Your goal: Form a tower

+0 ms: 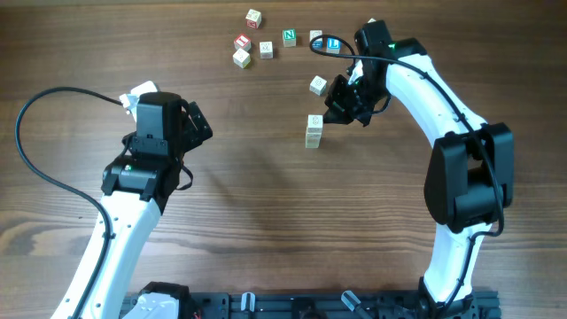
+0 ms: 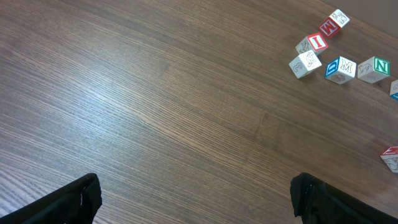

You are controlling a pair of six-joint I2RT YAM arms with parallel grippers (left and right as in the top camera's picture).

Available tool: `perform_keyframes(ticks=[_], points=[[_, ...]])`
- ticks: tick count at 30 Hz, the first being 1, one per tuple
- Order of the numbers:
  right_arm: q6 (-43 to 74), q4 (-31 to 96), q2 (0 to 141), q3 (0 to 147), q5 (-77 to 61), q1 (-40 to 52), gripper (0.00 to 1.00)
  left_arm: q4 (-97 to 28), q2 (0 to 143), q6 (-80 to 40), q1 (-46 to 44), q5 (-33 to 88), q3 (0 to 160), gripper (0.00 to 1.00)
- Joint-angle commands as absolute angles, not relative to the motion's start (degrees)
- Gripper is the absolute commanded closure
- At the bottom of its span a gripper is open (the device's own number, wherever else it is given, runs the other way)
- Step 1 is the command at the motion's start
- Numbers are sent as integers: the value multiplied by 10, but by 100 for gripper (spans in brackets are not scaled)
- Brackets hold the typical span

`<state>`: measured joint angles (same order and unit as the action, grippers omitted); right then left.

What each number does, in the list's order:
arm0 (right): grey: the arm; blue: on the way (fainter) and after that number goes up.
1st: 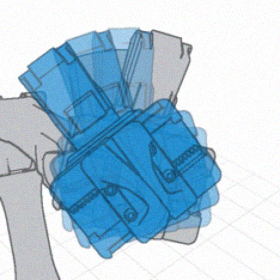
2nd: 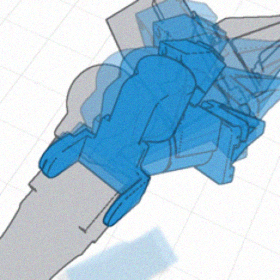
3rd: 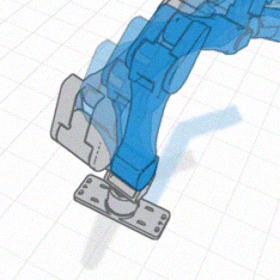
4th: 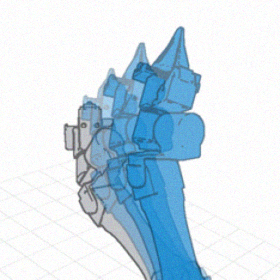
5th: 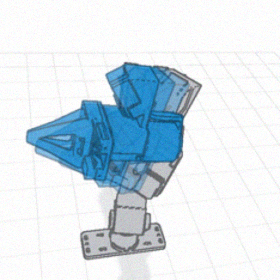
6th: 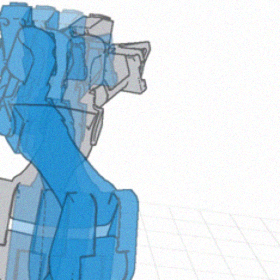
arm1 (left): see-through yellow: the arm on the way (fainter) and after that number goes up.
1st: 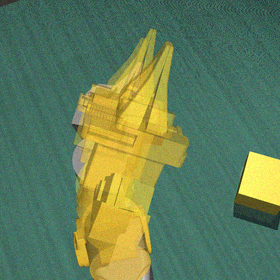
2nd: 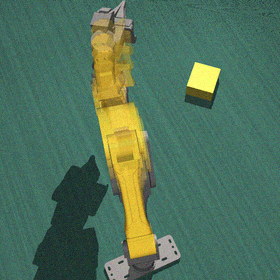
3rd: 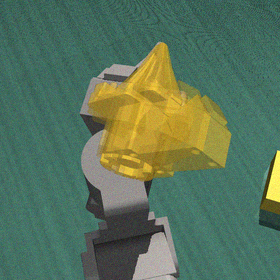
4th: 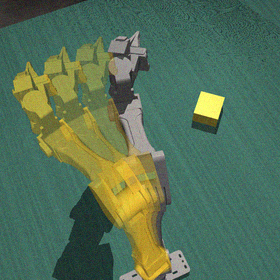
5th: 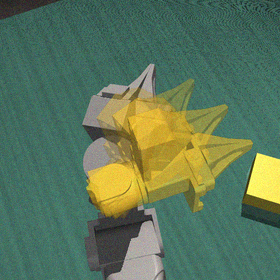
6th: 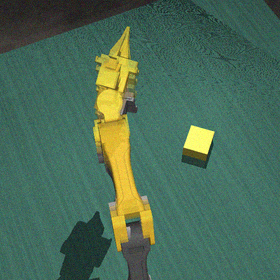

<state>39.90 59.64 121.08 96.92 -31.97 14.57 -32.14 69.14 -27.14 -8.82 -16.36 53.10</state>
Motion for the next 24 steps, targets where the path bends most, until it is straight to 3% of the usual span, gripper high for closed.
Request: perform_keyframes(ticks=[1,24], points=[[405,594,1218,966,-331,148,96,-320,688,-277,-84,-161,534,0],[404,622,1218,966,-310,148,95,-320,688,-277,-84,-161,534,0]])
